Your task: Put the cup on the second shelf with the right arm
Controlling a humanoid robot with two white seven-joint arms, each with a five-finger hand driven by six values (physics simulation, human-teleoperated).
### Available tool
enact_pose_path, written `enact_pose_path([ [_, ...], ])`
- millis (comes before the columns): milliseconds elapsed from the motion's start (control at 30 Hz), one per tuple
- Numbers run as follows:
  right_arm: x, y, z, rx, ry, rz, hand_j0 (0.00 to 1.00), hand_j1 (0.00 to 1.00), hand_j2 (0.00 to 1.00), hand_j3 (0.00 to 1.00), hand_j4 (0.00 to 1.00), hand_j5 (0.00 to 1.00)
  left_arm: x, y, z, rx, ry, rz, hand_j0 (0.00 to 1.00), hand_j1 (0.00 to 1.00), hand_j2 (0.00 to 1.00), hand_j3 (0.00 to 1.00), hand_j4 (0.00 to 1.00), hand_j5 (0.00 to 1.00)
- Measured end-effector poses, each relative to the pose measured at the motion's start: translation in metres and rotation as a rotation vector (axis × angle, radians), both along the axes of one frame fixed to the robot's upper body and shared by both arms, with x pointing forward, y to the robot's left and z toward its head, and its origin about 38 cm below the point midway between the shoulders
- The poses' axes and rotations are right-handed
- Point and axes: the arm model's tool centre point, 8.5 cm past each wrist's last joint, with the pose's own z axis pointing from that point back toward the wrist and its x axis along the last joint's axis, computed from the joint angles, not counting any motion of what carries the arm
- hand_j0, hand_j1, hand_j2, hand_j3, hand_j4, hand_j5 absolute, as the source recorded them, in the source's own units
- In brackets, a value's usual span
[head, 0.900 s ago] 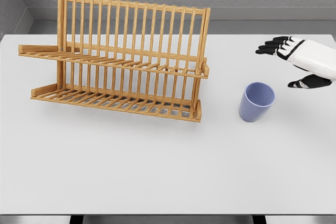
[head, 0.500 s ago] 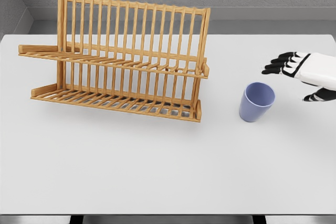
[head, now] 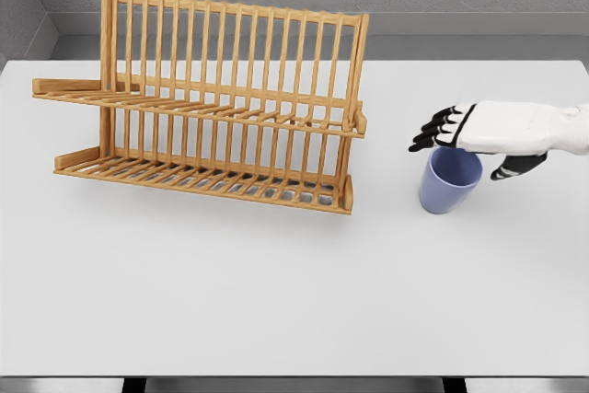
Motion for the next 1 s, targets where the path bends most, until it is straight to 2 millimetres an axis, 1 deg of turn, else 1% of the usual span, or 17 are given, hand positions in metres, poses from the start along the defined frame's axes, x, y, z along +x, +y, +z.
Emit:
enact_pose_path([
  [133,0.002,0.001,-0.009,-0.001,0.023,-0.005,1.00,1.00,1.00,1.00,1.00,1.00,0.000,0.000,0.000,0.000,0.000,0.000,1.00,1.00,1.00,1.00,1.00,1.00],
  [500,0.013,-0.004,-0.025,0.007,0.060,-0.043,1.00,1.00,1.00,1.00,1.00,1.00,0.000,0.000,0.000,0.000,0.000,0.000,1.00,1.00,1.00,1.00,1.00,1.00],
  [667,0.014,-0.004,-0.031,0.007,0.075,-0.047,0.99,0.99,0.99,0.99,0.99,0.99,0.000,0.000,0.000,0.000,0.000,0.000,1.00,1.00,1.00,1.00,1.00,1.00],
  [767,0.013,-0.003,-0.034,0.005,0.082,-0.046,0.85,0.85,0.85,0.85,0.85,0.85,0.000,0.000,0.000,0.000,0.000,0.000,1.00,1.00,1.00,1.00,1.00,1.00],
  [800,0.013,-0.003,-0.034,0.004,0.083,-0.046,0.78,0.78,0.78,0.78,0.78,0.78,0.000,0.000,0.000,0.000,0.000,0.000,1.00,1.00,1.00,1.00,1.00,1.00],
  [900,0.013,-0.004,-0.036,0.002,0.089,-0.048,0.70,0.70,0.70,0.70,0.70,0.70,0.000,0.000,0.000,0.000,0.000,0.000,1.00,1.00,1.00,1.00,1.00,1.00],
  [933,0.013,-0.004,-0.037,0.000,0.089,-0.048,0.64,0.64,0.64,0.64,0.64,0.64,0.000,0.000,0.000,0.000,0.000,0.000,1.00,1.00,1.00,1.00,1.00,1.00],
  [1000,0.013,-0.004,-0.037,0.000,0.091,-0.049,0.64,0.64,0.64,0.64,0.64,0.64,0.000,0.000,0.000,0.000,0.000,0.000,1.00,1.00,1.00,1.00,1.00,1.00],
])
